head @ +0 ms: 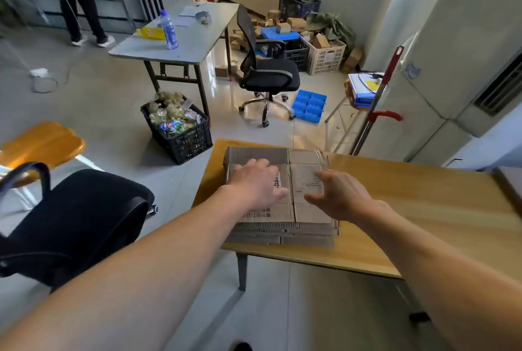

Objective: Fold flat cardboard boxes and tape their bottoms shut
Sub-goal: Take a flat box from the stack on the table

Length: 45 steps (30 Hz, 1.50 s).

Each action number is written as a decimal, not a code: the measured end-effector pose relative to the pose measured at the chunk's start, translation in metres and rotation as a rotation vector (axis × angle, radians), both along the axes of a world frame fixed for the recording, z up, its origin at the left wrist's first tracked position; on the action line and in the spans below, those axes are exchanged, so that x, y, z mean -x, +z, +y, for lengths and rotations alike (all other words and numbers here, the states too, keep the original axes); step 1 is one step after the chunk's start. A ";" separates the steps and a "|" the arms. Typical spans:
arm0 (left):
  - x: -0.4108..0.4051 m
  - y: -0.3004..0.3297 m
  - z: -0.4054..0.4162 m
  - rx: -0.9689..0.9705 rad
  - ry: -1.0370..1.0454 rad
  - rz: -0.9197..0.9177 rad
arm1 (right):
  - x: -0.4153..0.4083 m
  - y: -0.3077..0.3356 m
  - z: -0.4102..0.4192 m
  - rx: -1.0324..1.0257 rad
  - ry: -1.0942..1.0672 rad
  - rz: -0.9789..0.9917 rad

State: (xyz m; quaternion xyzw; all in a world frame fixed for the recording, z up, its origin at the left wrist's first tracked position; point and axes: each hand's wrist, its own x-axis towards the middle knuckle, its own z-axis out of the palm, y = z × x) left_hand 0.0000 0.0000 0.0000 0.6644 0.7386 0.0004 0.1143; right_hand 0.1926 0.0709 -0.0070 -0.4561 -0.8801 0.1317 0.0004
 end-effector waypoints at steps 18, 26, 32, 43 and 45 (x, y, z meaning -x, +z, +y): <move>0.039 -0.138 -0.031 0.158 0.149 -0.024 | 0.006 -0.124 -0.005 0.084 -0.242 -0.101; 0.085 -0.030 0.000 -0.352 0.197 -0.208 | -0.013 -0.026 0.031 0.056 -0.158 0.336; 0.052 0.054 0.077 -0.659 0.453 -0.459 | -0.034 0.060 0.060 0.120 -0.266 0.446; -0.193 0.082 0.191 -0.544 0.297 -0.844 | -0.246 0.092 0.061 0.085 -0.624 0.452; -0.256 0.078 0.204 -0.508 0.198 -0.849 | -0.304 0.080 0.059 0.148 -0.702 0.479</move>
